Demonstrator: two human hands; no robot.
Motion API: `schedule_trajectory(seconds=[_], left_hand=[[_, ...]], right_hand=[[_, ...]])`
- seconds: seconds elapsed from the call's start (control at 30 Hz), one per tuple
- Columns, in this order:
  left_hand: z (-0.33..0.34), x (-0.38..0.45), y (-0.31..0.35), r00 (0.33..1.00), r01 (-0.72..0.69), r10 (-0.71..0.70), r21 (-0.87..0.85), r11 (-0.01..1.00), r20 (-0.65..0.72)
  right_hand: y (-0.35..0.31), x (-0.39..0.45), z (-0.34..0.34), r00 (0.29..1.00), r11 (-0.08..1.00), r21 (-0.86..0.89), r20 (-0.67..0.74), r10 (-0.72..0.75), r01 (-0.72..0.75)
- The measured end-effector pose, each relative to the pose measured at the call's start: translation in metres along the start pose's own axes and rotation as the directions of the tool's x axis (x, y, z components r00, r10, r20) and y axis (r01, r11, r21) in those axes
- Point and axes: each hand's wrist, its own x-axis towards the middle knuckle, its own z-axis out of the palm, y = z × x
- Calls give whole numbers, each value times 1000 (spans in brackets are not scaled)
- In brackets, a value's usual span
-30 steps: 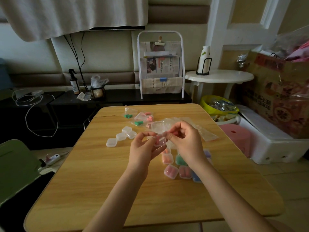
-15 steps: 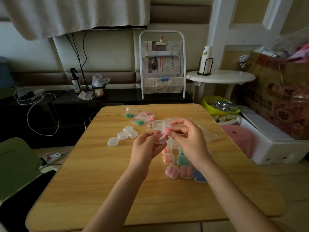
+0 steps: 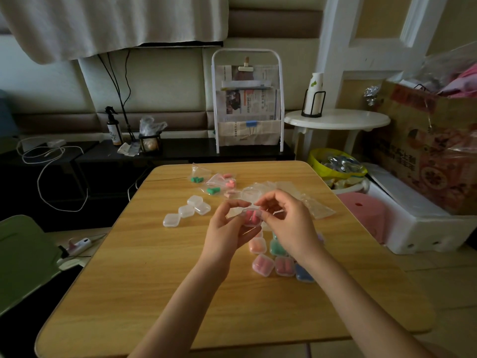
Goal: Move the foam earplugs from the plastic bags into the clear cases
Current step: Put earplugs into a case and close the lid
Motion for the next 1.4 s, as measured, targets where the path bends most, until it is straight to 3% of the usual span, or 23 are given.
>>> schedule_trajectory(seconds=[0.33,0.57,0.67,0.83,0.93,1.0,1.17,1.3,1.4], left_hand=[[-1,0,3,999,34,-35,-32,999,-15],[1,-1,3,998,64,-64,-48,997,6],[0,0,4,995,95,-95,-121,988,3],[-1,1,6,989,149,-149,-186,971,15],[-1,1,6,986,167,-168,-168,972,6],[-1,0,5,982,186,-187,-141,972,5],[-4,2,4,981,191,-192,18,981,33],[-7,1,4,987,121,-126,62,991,96],[-12,0,4,993,80,-89,112,990,78]], right_hand=[[4,2,-4,998,1000,1,-62,-16,16],[4,0,-1,994,997,62,97,42,-48],[3,2,-3,998,998,46,58,33,-36],[3,1,-4,986,999,-40,165,-26,33],[6,-1,-1,970,965,-244,239,-40,100],[9,-1,1,979,951,-284,193,-66,120],[11,3,-2,994,986,-143,77,-76,86],[11,3,-1,992,991,-125,124,-33,48],[11,3,-4,969,994,-107,241,60,-35]])
